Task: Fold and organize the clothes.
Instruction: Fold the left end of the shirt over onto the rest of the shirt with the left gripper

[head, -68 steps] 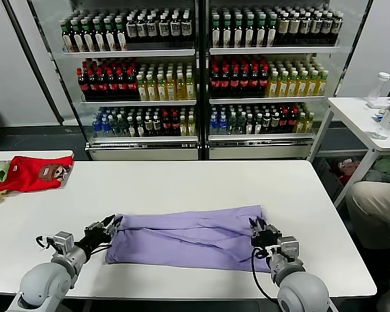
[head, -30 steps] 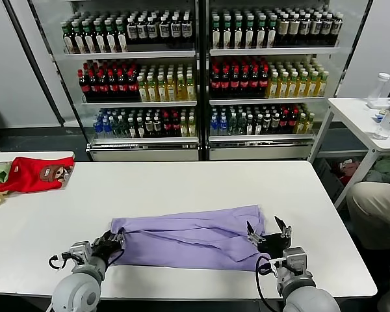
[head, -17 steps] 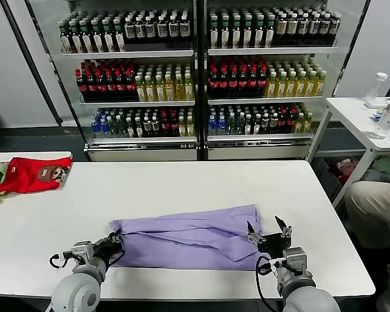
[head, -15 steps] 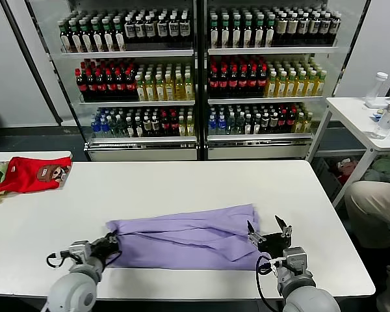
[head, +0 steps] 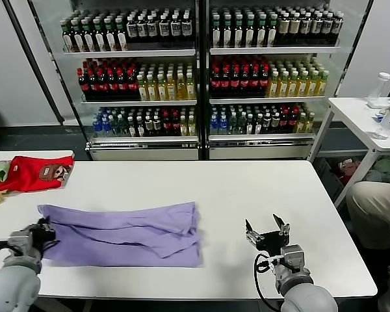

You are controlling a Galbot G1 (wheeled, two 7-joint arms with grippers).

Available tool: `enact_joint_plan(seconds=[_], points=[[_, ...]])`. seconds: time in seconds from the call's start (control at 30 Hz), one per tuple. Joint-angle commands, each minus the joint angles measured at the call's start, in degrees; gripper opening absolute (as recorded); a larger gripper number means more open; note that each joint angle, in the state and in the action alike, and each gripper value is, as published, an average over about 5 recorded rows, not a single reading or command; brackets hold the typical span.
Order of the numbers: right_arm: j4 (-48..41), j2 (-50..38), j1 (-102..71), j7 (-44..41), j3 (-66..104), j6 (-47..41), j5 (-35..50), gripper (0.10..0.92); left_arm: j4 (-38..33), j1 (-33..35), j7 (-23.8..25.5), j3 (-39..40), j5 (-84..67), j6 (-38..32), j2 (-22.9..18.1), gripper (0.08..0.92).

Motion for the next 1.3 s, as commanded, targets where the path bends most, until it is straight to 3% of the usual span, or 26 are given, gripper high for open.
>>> enact_joint_plan(seconds=[0.03,0.2,0.43,0.7,1.07,1.3], points=[[0.2,-0.1,0.0,0.0,0.3,0.1,0.0,0.823,-16.1,1.9,3.7,5.7,-16.9,-0.1,-2.1,0.114],[0.5,-0.5,-0.2,0.0,0.7,0.0,0.0,0.823,-19.1,0.0,6.4,16.5,-20.8,-0.2,-6.0,0.114],[0.5,-0.5,-0.3,0.0,0.7,0.0,0.0,0.823,-12.2,-8.3,3.5,25.2,-20.4,-0.2,-11.8,0.114],[0.1,-0.4,-0.2,0.0,0.6,0.1,0.0,0.823,-3.7,-13.4,3.1,26.9,-16.9,-0.4,-15.3,0.114],[-0.2,-0.2,-0.2,0.0,0.6,0.1,-0.1,0.823,-3.2,-14.9,3.1,28.3,-16.0,-0.3,-16.3,0.114],[-0.1,0.0,-0.1,0.1,0.2,0.1,-0.1,0.823,2.0,-16.8,3.3,30.7,-12.8,-1.5,-18.9,0.13]])
